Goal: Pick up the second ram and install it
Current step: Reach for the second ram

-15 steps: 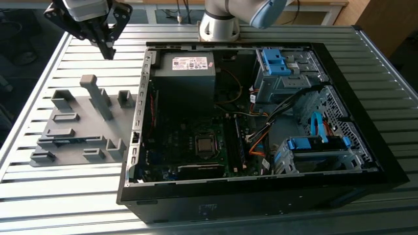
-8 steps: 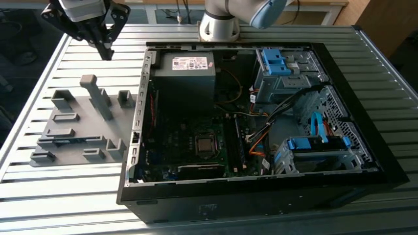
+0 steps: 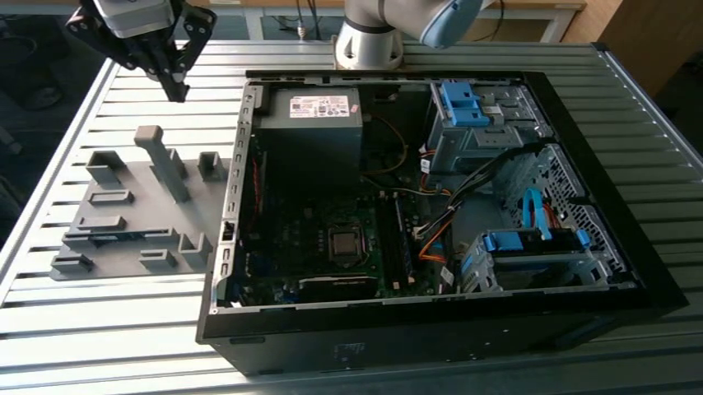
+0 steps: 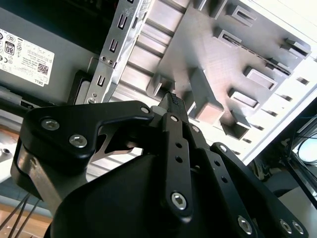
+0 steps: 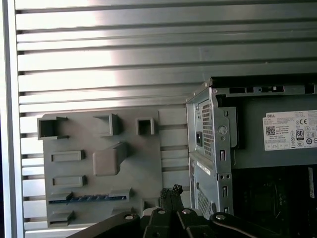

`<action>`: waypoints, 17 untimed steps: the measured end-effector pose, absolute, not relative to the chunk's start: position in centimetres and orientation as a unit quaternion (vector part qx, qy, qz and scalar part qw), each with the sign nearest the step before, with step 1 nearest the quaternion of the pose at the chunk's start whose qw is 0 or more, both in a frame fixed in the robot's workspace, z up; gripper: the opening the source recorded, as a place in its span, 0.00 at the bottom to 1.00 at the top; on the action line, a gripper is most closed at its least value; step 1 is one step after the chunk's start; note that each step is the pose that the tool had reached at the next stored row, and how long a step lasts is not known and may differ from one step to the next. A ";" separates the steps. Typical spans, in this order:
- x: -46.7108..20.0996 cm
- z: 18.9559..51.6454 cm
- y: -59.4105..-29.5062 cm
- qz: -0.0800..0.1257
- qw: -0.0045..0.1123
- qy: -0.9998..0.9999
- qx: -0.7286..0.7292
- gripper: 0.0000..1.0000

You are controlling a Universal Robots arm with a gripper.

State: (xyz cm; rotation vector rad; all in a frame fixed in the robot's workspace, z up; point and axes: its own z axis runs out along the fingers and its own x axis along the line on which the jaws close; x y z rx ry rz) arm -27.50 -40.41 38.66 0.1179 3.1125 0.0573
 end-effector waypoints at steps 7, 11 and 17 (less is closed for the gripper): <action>-27.7 38.6 -40.5 0.018 0.013 0.999 0.038 0.11; -27.8 38.6 -40.5 0.018 0.013 0.999 0.038 0.11; -28.0 38.6 -40.5 0.018 0.013 0.999 0.038 0.11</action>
